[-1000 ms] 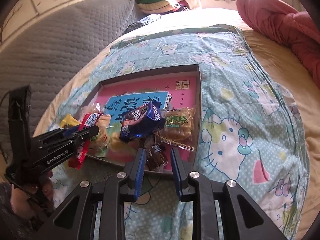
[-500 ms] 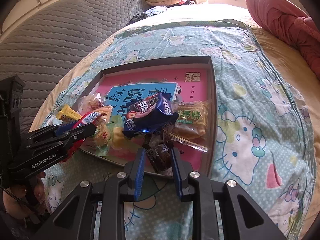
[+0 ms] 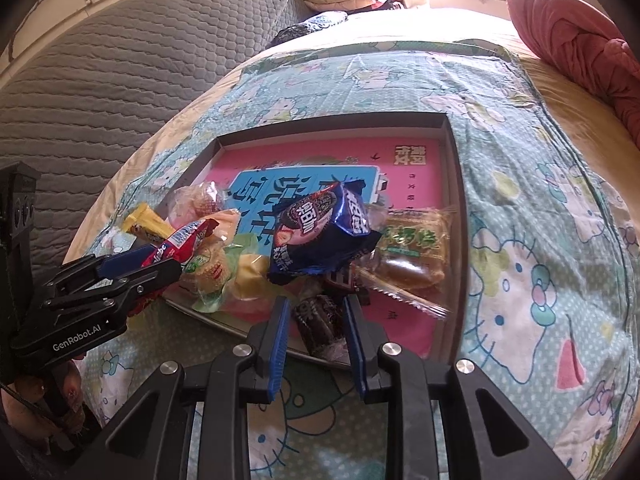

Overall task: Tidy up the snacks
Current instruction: 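Open the right tool to drop the brown chocolate into the tray while the left tool lowers the red candy, then lower the red candy stick into the tray and open the left tool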

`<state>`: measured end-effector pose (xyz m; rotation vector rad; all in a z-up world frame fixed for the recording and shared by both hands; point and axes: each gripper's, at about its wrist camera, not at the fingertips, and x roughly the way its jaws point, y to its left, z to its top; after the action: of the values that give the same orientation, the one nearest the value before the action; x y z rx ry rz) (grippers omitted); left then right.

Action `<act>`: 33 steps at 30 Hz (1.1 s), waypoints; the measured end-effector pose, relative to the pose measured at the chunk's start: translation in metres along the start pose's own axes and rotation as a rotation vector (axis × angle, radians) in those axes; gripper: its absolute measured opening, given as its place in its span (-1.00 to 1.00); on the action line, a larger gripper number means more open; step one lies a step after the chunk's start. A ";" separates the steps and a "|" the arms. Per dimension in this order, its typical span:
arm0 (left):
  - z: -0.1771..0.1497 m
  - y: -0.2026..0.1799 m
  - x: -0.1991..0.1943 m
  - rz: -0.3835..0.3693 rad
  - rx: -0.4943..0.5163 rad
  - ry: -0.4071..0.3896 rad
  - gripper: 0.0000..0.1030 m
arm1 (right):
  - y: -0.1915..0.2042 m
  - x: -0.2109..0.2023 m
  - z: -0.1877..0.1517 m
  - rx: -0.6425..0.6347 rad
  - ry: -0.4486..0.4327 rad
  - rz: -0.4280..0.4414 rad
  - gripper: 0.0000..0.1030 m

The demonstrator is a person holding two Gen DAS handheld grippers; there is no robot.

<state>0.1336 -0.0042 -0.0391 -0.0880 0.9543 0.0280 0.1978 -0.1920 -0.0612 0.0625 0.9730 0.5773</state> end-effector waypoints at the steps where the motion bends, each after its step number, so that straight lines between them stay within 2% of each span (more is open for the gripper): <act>1: -0.001 0.001 0.000 0.004 0.000 0.002 -0.01 | 0.002 0.001 0.000 -0.004 0.004 0.002 -0.46; 11: -0.003 0.018 0.012 -0.018 -0.078 0.060 -0.01 | 0.011 0.006 -0.002 -0.038 0.008 0.006 -0.45; 15: 0.000 0.022 0.020 -0.059 -0.111 0.066 -0.01 | 0.014 0.007 -0.001 -0.049 0.007 0.011 -0.45; 21: 0.008 0.020 0.030 -0.055 -0.106 0.058 -0.18 | 0.015 0.009 0.000 -0.052 0.008 0.017 -0.45; 33: 0.014 0.017 0.044 -0.070 -0.118 0.065 -0.18 | 0.016 0.018 0.003 -0.062 0.020 0.014 -0.45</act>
<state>0.1695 0.0133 -0.0683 -0.2322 1.0134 0.0175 0.2011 -0.1691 -0.0689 0.0082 0.9735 0.6215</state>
